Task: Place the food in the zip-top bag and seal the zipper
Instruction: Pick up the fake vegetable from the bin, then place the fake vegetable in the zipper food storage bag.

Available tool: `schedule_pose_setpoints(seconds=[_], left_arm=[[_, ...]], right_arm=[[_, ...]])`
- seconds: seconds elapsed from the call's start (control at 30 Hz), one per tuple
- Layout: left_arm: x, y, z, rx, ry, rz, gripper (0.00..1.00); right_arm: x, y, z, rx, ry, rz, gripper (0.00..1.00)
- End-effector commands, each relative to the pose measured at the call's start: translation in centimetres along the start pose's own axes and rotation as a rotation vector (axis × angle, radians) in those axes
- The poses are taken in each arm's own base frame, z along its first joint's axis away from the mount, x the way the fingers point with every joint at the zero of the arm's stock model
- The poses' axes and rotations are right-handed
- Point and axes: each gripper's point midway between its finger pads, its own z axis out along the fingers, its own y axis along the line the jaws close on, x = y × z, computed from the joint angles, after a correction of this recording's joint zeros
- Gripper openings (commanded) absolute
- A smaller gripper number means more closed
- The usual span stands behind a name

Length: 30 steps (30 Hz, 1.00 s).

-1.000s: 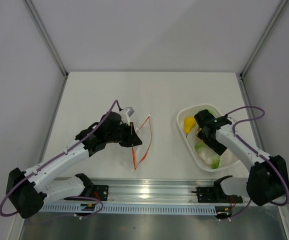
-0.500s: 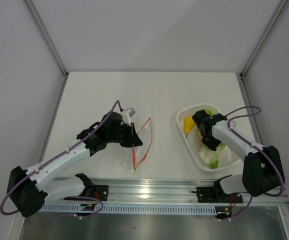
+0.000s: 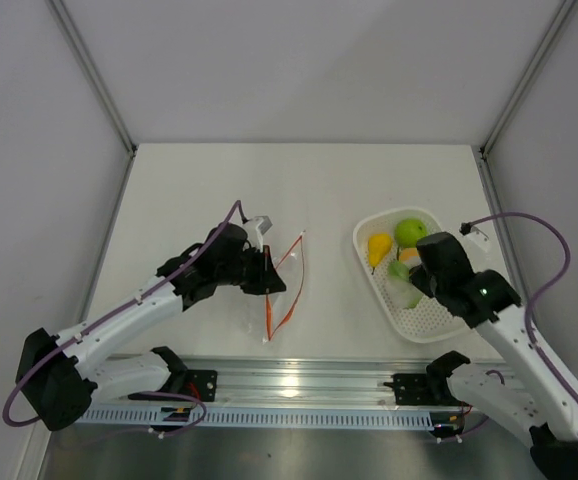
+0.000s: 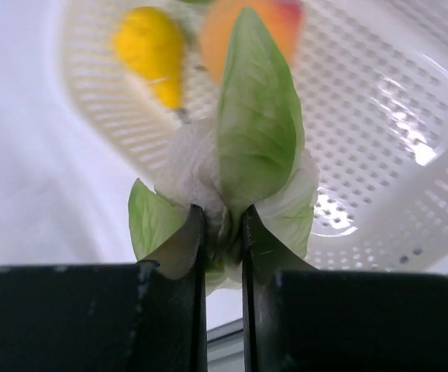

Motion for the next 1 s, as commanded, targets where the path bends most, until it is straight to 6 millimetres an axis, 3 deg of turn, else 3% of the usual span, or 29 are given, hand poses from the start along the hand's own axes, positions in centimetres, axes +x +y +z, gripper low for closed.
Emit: schedule_pose_setpoints(seconds=[0.0,0.03,0.07,0.17,0.37,0.4,0.47,0.5,0.53,0.7,0.93,0.97], left_arm=[[-1.4,-0.5,0.1,0.007,-0.029,0.009,0.01],[-1.4,-0.5,0.1,0.005,-0.027,0.008,0.01],[-1.5,-0.8,0.1,0.011,-0.027,0.009,0.01],[-1.8,-1.2,0.2,0.021,-0.017,0.004,0.01],[-1.6,-1.8,0.4,0.042,0.019,-0.007,0.01],[-1.4,-2.0,0.4,0.054,0.029,-0.012,0.01],[-1.4,-2.3,0.6,0.067,0.04,-0.017,0.0],[-1.3,-2.4,0.6,0.073,0.047,-0.019,0.01],[-1.4,-2.4,0.7,0.074,0.048,-0.02,0.01],[-1.2,-2.1,1.1,0.062,0.057,-0.026,0.0],[-1.6,-2.9,0.7,0.094,0.05,-0.035,0.01],[-1.5,-3.2,0.6,0.105,0.051,-0.043,0.01]], right_arm=[[-2.4,4.8,-4.4,-0.366,-0.07,-0.083,0.0],[-1.3,6.4,-5.9,-0.502,-0.016,-0.123,0.0],[-1.8,7.8,-7.5,-0.634,-0.061,-0.162,0.0],[-0.9,11.2,-11.5,-0.927,-0.037,-0.226,0.0],[-0.2,17.0,-19.4,-1.352,-0.003,-0.228,0.0],[0.6,18.1,-19.1,-1.36,0.021,-0.248,0.0],[1.6,19.6,-21.0,-1.422,0.037,-0.279,0.0],[2.4,20.7,-20.6,-1.416,0.047,-0.297,0.0],[2.5,21.3,-21.4,-1.441,0.044,-0.3,0.0],[4.6,23.2,-23.7,-1.485,0.022,-0.312,0.0],[6.4,22.8,-21.1,-1.404,-0.006,-0.319,0.0],[5.9,22.6,-20.6,-1.38,-0.039,-0.302,0.0]])
